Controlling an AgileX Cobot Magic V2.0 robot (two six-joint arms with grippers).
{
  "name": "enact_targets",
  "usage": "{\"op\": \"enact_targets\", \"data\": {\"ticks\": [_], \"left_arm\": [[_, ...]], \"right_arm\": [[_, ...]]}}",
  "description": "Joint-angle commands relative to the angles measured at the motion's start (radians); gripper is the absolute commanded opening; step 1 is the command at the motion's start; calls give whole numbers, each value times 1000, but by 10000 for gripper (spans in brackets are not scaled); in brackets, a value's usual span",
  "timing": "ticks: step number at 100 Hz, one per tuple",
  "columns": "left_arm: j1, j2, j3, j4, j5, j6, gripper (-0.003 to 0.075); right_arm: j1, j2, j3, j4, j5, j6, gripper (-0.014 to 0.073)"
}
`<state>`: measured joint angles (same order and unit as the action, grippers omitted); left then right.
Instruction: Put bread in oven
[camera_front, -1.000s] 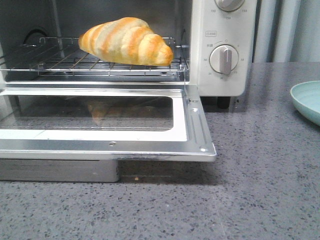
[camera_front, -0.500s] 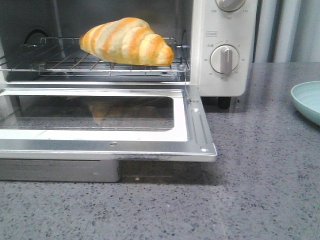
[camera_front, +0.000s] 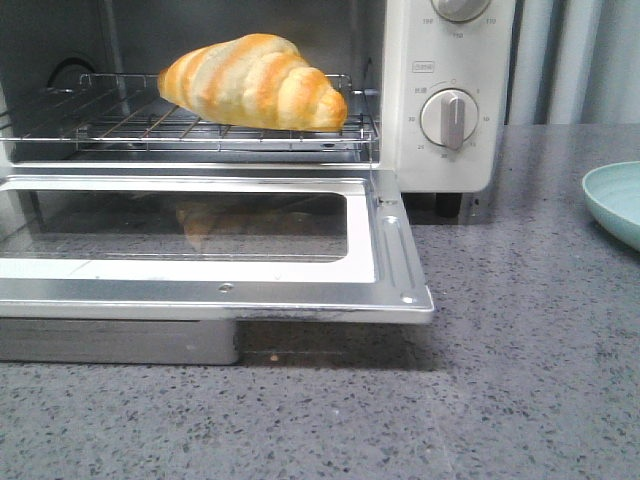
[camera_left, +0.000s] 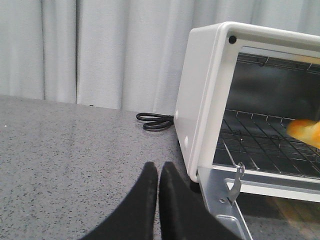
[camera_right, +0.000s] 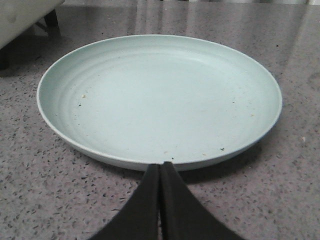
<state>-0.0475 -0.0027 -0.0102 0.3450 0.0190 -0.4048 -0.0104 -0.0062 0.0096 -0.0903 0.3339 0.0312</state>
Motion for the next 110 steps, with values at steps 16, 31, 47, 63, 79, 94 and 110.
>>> {"op": "enact_targets", "data": {"ticks": [16, 31, 47, 63, 79, 94, 110], "left_arm": [[1, 7, -27, -6, -75, -3, -21], [1, 7, -27, -6, -75, -3, -21], [1, 7, -27, -6, -75, -3, -21], [1, 7, -27, -6, -75, -3, -21], [1, -4, -26, 36, -70, 3, -21], [-9, -30, 21, -168, -87, 181, -21], [-9, -30, 33, -446, -3, 538, -21]], "right_arm": [[-1, -24, 12, -16, -24, -9, -76], [-1, -24, 12, -16, -24, -9, -76], [-1, -24, 12, -16, -24, -9, -76], [-1, -24, 12, -16, -24, -9, -76], [-1, -24, 12, -16, -24, -9, -76], [-1, -24, 12, -16, -24, -9, -76], [-1, -24, 12, -16, -24, -9, -76]]}}
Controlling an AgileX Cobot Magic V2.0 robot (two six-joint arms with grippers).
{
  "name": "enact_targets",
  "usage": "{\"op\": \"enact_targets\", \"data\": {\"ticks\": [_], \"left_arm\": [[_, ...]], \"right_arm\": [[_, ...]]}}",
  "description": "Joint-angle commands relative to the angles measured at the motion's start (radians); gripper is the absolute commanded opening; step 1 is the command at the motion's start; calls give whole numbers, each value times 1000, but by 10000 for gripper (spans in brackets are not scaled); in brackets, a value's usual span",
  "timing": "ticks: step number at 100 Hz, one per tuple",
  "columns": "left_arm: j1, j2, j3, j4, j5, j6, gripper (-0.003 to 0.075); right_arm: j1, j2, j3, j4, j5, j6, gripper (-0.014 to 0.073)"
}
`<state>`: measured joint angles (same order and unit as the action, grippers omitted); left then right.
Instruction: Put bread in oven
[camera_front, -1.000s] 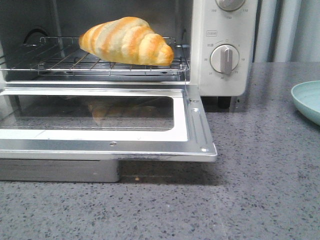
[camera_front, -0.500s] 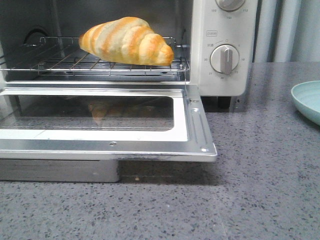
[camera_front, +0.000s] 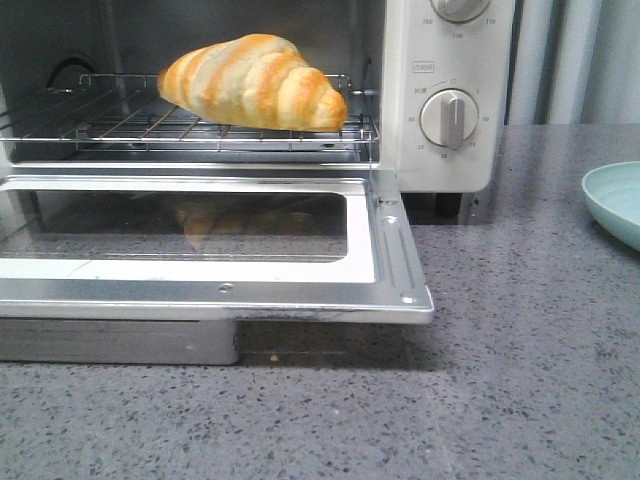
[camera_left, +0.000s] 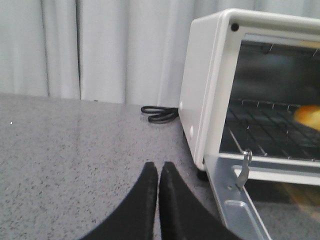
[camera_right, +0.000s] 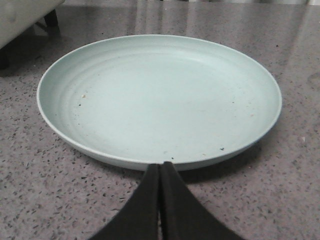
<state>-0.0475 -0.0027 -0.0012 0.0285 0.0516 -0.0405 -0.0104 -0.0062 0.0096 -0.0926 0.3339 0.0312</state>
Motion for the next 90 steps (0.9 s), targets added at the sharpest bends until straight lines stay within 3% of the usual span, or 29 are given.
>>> {"op": "enact_targets", "data": {"ticks": [1, 13, 34, 90], "left_arm": [[-9, -30, 24, -134, -34, 183, -21], [-9, -30, 24, -148, 25, 214, -21], [-9, -30, 24, -157, 241, 214, -21], [-9, -30, 26, -130, 237, 211, -21]], "right_arm": [[-1, -24, 12, -13, -24, -9, -76], [-1, -24, 12, -13, -24, -9, -76], [-1, -24, 12, -13, -24, -9, -76], [-1, -24, 12, -13, -24, -9, -76]]}}
